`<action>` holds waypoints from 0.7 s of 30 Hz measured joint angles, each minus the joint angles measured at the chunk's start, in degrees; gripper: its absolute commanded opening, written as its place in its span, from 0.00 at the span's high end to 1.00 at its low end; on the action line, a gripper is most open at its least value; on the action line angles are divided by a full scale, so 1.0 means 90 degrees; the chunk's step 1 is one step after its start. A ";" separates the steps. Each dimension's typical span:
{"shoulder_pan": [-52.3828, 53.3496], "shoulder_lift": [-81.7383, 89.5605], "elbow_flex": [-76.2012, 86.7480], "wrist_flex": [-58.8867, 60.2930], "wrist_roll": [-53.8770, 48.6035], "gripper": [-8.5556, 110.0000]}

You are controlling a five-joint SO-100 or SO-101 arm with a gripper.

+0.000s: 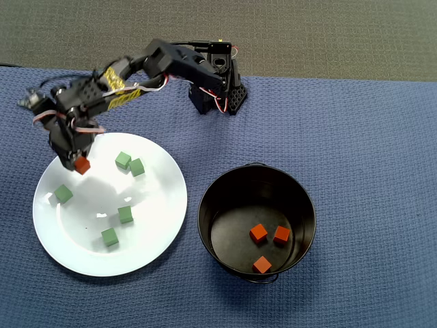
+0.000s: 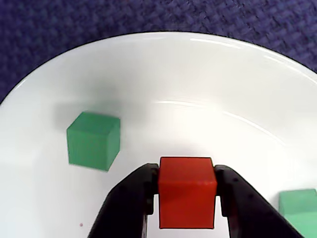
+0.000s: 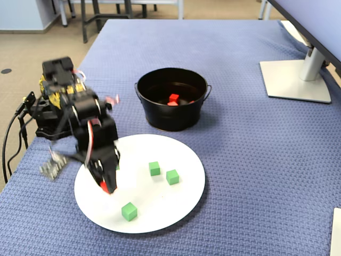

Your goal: Pick up the red cubes from the white plate and place them in the black recipient

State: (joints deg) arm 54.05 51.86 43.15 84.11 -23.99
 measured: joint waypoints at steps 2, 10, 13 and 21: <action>-0.0137 0.0508 0.0088 0.0049 0.0146 0.93; -0.1631 0.2383 0.0967 -0.0098 0.0820 0.93; -0.2432 0.3096 0.1836 -0.0566 0.1104 0.93; -0.5195 0.4785 0.4395 -0.1953 0.1816 0.93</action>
State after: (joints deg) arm 7.29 94.92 82.71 66.53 -7.65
